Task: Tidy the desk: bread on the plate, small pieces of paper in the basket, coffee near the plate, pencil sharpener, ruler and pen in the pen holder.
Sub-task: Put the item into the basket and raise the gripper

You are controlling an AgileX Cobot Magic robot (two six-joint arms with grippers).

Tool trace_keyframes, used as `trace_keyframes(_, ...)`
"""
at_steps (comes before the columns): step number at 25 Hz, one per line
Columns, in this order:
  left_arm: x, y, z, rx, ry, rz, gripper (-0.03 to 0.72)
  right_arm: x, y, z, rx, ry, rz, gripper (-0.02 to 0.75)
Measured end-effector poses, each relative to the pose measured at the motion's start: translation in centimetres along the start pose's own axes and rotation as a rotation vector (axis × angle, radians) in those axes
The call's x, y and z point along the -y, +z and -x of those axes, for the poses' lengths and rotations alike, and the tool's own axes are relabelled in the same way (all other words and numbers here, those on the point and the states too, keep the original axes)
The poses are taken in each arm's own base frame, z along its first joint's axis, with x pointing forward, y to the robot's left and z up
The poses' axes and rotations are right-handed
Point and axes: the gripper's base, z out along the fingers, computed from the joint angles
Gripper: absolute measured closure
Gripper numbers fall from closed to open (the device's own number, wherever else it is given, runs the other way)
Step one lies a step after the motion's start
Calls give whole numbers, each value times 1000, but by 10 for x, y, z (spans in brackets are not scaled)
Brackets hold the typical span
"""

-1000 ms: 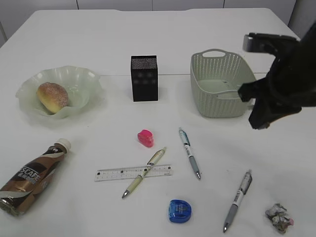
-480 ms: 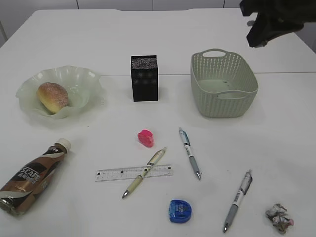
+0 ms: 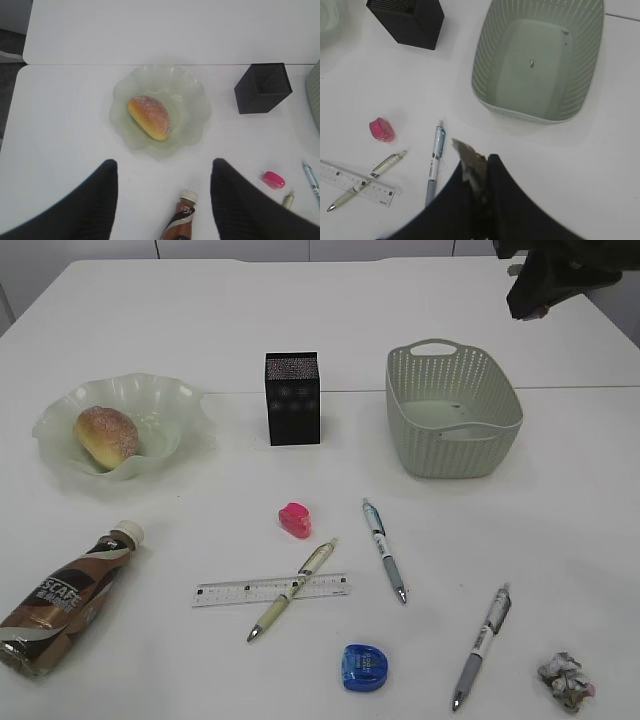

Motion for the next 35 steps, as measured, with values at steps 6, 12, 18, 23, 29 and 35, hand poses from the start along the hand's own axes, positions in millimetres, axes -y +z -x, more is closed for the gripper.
trace_keyframes(6,0,0,0,0,0,0,255,0,0,0,2,1,-2,722)
trace_keyframes(12,0,0,0,0,0,0,255,0,0,0,2,1,-2,722)
trace_keyframes(18,0,0,0,0,0,-1,255,0,0,1,7,1,-3,722)
trace_keyframes(23,0,0,0,0,0,-1,255,2,0,8,82,-5,-21,722)
trace_keyframes(29,0,0,0,0,-1,-2,255,6,20,16,133,-9,-38,722)
trace_keyframes(35,0,0,0,0,-1,-2,255,11,56,20,129,-18,-59,722)
